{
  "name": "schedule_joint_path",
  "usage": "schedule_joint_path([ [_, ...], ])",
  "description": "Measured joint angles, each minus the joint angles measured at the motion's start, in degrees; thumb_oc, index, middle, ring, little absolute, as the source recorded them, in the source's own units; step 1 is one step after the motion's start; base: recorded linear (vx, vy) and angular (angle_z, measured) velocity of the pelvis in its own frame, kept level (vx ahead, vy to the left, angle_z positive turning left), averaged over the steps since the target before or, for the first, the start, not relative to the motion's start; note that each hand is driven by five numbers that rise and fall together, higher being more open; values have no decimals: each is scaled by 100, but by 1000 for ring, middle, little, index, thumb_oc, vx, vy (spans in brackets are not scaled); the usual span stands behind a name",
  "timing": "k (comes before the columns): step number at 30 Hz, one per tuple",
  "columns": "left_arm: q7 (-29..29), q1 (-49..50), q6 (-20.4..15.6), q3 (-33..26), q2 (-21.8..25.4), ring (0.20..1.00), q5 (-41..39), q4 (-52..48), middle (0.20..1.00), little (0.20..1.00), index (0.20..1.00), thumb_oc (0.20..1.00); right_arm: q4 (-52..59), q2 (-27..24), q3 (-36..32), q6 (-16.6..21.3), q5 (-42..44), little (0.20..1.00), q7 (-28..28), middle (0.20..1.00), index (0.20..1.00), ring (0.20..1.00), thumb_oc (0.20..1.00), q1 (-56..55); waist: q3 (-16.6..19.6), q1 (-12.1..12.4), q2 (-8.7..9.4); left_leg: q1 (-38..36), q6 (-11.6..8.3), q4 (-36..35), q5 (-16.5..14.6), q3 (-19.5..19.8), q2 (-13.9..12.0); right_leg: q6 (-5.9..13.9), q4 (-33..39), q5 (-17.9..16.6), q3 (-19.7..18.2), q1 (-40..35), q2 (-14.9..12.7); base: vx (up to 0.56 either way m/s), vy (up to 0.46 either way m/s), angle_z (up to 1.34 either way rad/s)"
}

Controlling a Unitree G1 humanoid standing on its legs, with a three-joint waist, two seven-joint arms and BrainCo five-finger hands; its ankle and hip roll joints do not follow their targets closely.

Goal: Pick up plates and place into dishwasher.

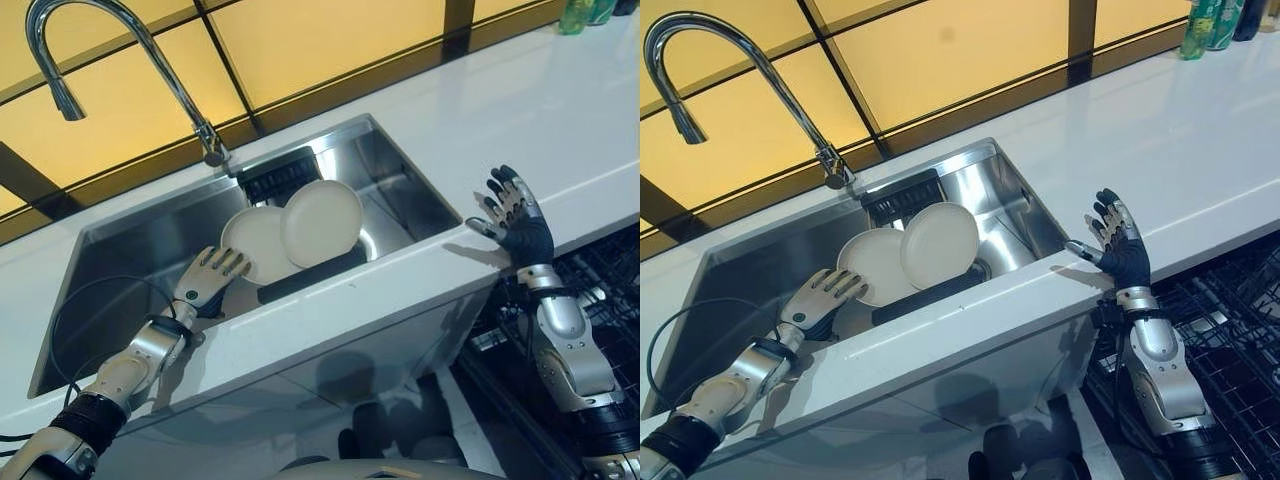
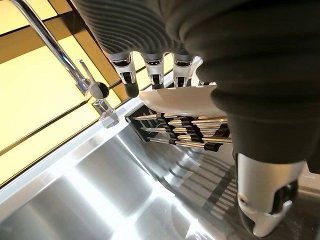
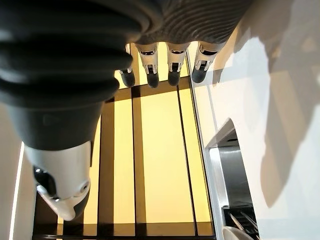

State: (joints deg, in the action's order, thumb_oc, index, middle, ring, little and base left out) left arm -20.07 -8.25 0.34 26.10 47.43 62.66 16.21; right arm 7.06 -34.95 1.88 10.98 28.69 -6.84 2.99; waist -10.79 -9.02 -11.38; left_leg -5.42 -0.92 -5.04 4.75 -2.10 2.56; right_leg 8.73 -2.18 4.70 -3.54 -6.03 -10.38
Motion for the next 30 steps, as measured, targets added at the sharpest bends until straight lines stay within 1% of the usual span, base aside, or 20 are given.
schedule_joint_path([
  [3,-87,-110,202,21,-164,1000,182,128,1000,1000,1000,1000,70,-53,-19,-8,0,1000,22,1000,1000,1000,1000,0,-25,-30,-59,-4,2,0,2,-29,11,12,-8,-7,-37,14,-5,26,48,-5],
  [5,-147,-143,340,56,-255,1000,186,170,1000,1000,1000,1000,100,-76,-24,-9,-1,1000,72,1000,1000,1000,1000,18,-44,-112,-94,-4,7,0,5,-38,21,13,-30,-7,-48,27,-15,37,56,-1],
  [8,-254,-220,569,127,-430,1000,201,313,1000,1000,1000,1000,167,-168,-59,-39,-4,1000,135,1000,1000,1000,1000,23,-69,-132,-151,-13,9,1,7,-45,52,36,-71,13,-55,41,-51,47,43,0],
  [10,-430,-261,702,147,-526,1000,213,341,1000,1000,1000,1000,168,-176,-126,-124,-49,1000,160,1000,1000,1000,1000,9,-71,-136,-162,-36,8,1,6,-54,76,59,-95,28,-65,40,-78,38,23,-4],
  [13,-690,-326,801,148,-629,1000,246,372,1000,1000,1000,1000,165,-177,-167,-168,-62,1000,173,1000,1000,1000,1000,3,-75,-142,-161,-55,2,2,-1,-72,105,81,-189,68,-100,79,-106,28,14,-2],
  [17,-949,-326,893,147,-639,1000,410,367,1000,1000,1000,1000,202,-177,-359,-205,-104,1000,310,1000,1000,1000,1000,-102,-82,-145,-173,-89,-6,-1,-25,-87,128,99,-286,117,-144,114,-152,34,14,-5],
  [21,-987,-325,911,147,-672,1000,418,368,1000,1000,1000,1000,263,-178,-472,-230,-105,1000,418,1000,1000,1000,1000,-118,-114,-178,-205,-88,-3,0,-23,-101,159,111,-441,181,-189,203,-175,28,7,-2],
  [23,-985,-321,910,147,-679,1000,422,368,1000,1000,1000,1000,296,-172,-496,-248,-116,1000,477,1000,1000,1000,1000,-126,-118,-265,-211,-88,16,2,-9,-97,168,116,-518,223,-193,230,-179,44,11,3],
  [24,-974,-319,910,146,-684,586,429,368,586,586,586,586,308,-171,-497,-259,-131,1000,507,1000,1000,1000,1000,-127,-118,-263,-211,-92,27,0,-3,-95,173,118,-565,259,-194,243,-176,44,15,5],
  [25,-958,-319,907,146,-695,300,465,366,300,300,300,300,325,-170,-506,-263,-154,1000,519,1000,1000,1000,1000,-148,-118,-270,-212,-100,34,1,-1,-96,174,110,-602,281,-194,253,-177,38,15,3],
  [26,-915,-317,899,146,-713,200,567,365,200,200,200,200,364,-169,-549,-270,-165,1000,539,1000,1000,1000,1000,-208,-116,-274,-214,-110,38,1,-6,-96,174,115,-608,294,-194,245,-180,0,0,0],
  [30,-724,-317,835,146,-741,200,656,368,200,200,200,200,400,-167,-593,-302,-177,1000,563,1000,1000,1000,1000,-258,-118,-281,-216,-137,51,2,3,-85,179,113,-707,342,-196,265,-175,0,0,0],
])
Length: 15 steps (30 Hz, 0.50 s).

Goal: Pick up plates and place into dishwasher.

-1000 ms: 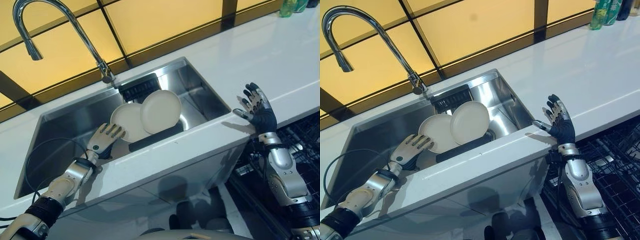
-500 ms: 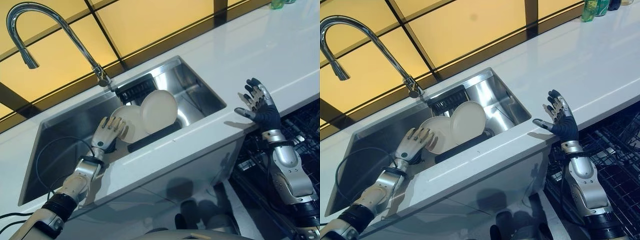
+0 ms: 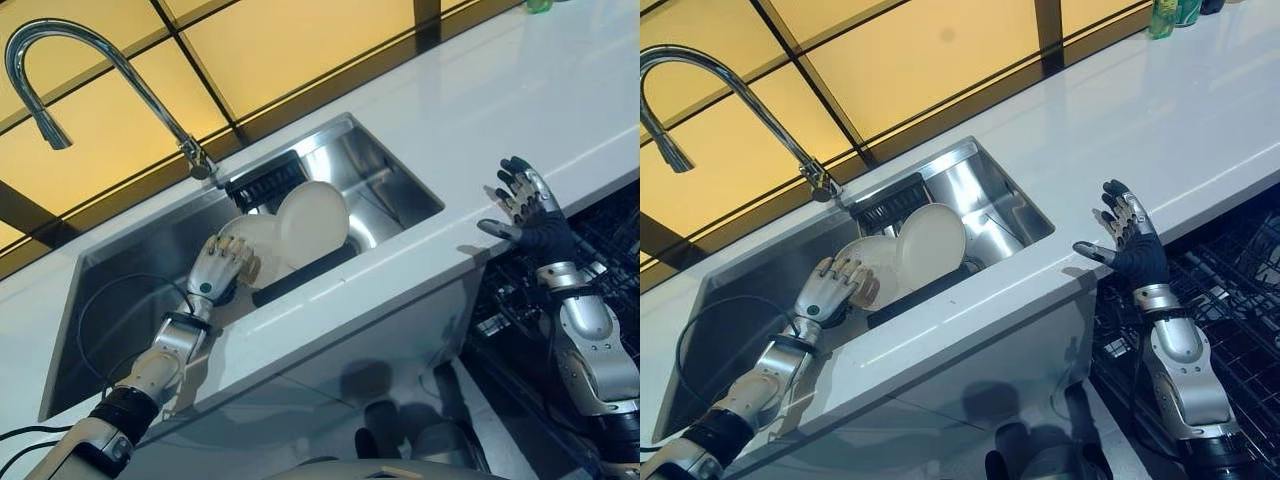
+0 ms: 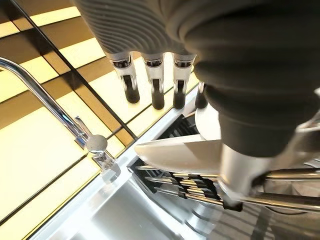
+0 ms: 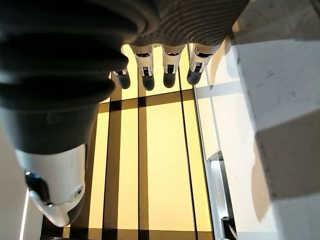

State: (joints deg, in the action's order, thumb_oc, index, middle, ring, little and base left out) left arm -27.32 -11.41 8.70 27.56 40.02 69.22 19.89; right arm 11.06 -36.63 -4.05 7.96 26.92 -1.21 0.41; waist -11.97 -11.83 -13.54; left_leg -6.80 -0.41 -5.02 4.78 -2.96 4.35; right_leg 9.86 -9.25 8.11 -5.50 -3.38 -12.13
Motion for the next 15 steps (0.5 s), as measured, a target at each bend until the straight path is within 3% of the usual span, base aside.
schedule_joint_path([
  [15,146,26,-243,-2,-100,200,215,-6,200,200,200,200,139,4,-232,-60,-53,1000,159,1000,1000,1000,1000,-185,-9,0,-31,-24,64,2,48,10,49,-36,-738,343,-33,317,-9,-3,0,0],
])
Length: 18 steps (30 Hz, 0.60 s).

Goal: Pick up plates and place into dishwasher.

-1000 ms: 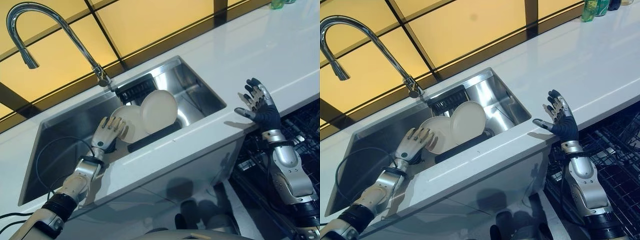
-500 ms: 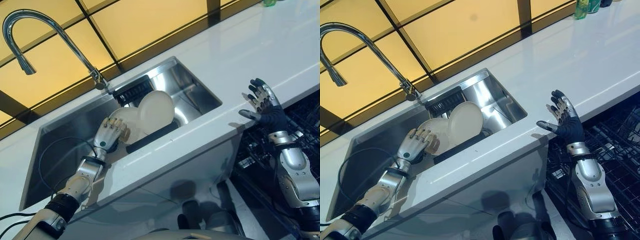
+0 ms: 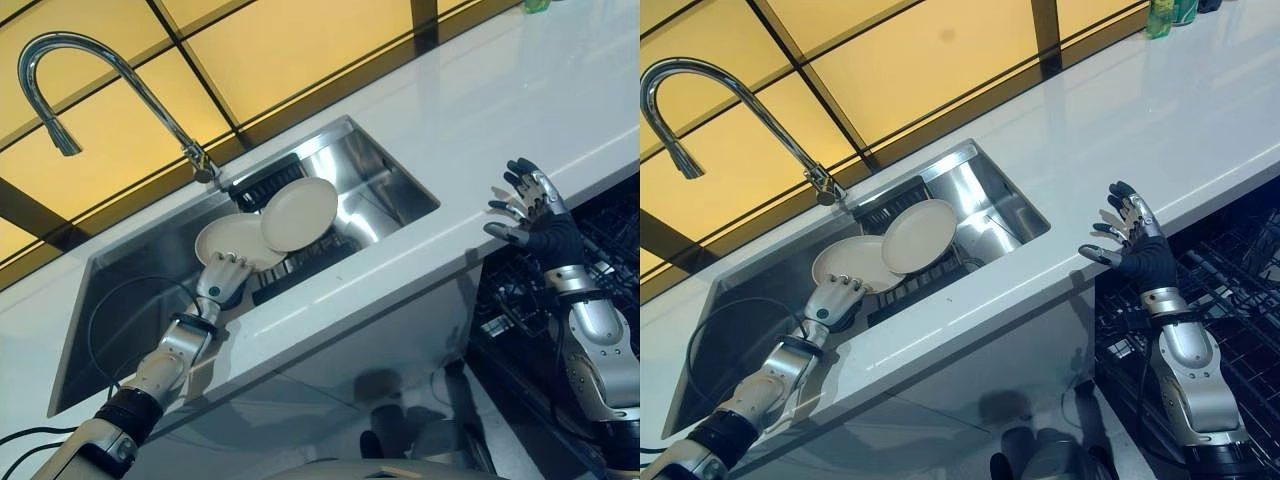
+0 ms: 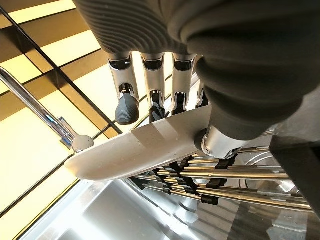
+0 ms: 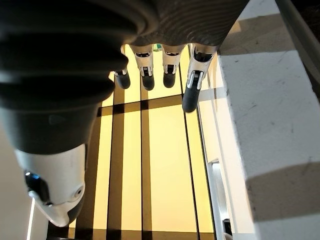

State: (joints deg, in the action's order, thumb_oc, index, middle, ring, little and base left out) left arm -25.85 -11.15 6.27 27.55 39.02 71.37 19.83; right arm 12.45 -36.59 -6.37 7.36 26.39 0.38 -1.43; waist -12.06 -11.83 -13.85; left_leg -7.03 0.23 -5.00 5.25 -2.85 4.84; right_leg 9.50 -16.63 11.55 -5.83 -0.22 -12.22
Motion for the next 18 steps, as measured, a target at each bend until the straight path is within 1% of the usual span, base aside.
schedule_joint_path([
  [7,-6,99,-12,-37,-1,200,192,-13,200,200,200,200,35,-8,-139,-1,4,1000,94,1000,1000,1000,1000,-118,-1,8,1,-30,-9,-1,-6,15,26,-23,-130,91,1,17,-24,5,2,0],
  [10,6,172,-72,-106,3,200,247,-24,200,200,200,200,51,-8,-205,-5,5,1000,169,1000,1000,1000,1000,-161,3,13,-5,-30,12,0,8,34,31,-19,-150,98,9,17,-25,-12,5,2],
  [12,47,224,-116,-183,12,200,439,-25,200,200,200,200,65,-8,-232,-4,5,1000,179,1000,1000,1000,1000,-191,5,15,-7,-32,14,0,10,46,34,-18,-150,98,16,8,-27,-1,5,3],
  [18,270,326,-539,-301,48,200,664,-77,200,200,200,200,89,-8,-385,-4,6,1000,289,1000,1000,1000,1000,-285,16,13,-22,-48,28,0,19,149,74,-13,-150,118,95,-57,-78,-14,13,7],
])
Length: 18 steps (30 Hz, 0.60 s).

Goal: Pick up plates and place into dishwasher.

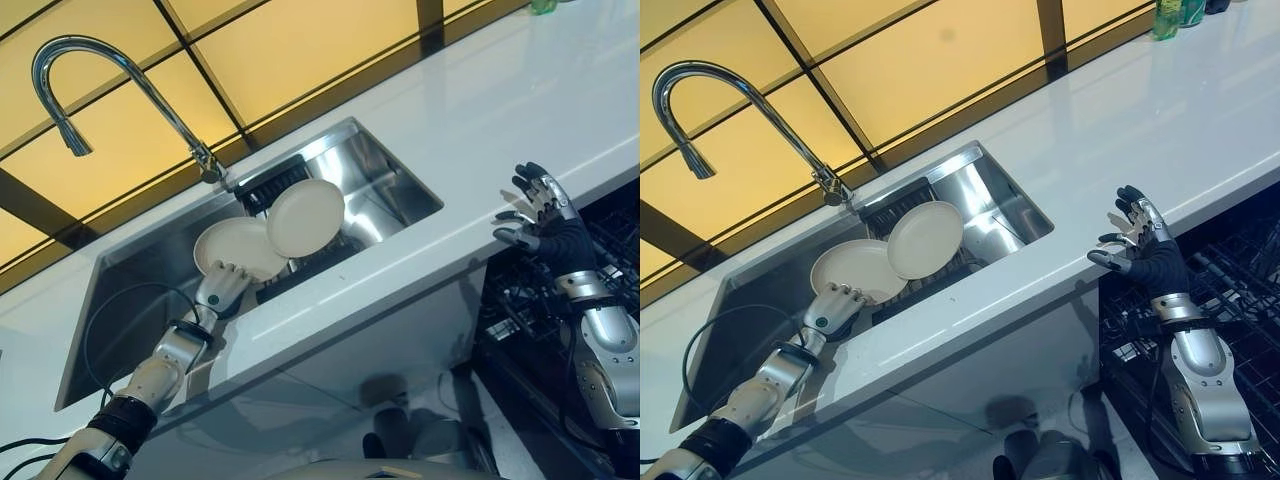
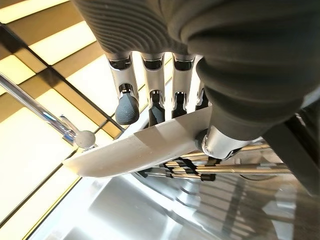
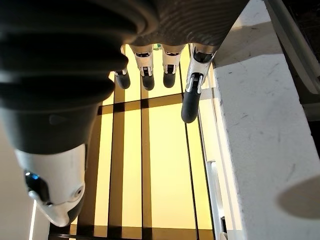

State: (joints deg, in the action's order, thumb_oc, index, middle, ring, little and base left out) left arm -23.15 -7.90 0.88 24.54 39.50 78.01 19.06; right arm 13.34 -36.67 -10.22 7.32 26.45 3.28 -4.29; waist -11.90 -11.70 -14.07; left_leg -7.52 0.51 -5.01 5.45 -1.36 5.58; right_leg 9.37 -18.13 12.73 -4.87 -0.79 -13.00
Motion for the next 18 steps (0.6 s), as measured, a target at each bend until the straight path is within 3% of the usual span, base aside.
schedule_joint_path([
  [8,123,134,-186,-140,142,200,-18,-41,200,200,200,200,138,-168,-121,-99,27,1000,9,1000,1000,1000,1000,-143,14,7,-19,20,-4,0,-2,124,50,6,-75,47,82,-4,-49,-7,44,7],
  [18,81,432,-142,-377,461,200,-258,-156,200,200,200,200,262,-436,-189,-147,204,1000,-5,1000,1000,1000,1000,-151,-44,78,23,479,-37,250,-27,167,67,-48,-443,148,101,418,-65,-61,31,3],
])
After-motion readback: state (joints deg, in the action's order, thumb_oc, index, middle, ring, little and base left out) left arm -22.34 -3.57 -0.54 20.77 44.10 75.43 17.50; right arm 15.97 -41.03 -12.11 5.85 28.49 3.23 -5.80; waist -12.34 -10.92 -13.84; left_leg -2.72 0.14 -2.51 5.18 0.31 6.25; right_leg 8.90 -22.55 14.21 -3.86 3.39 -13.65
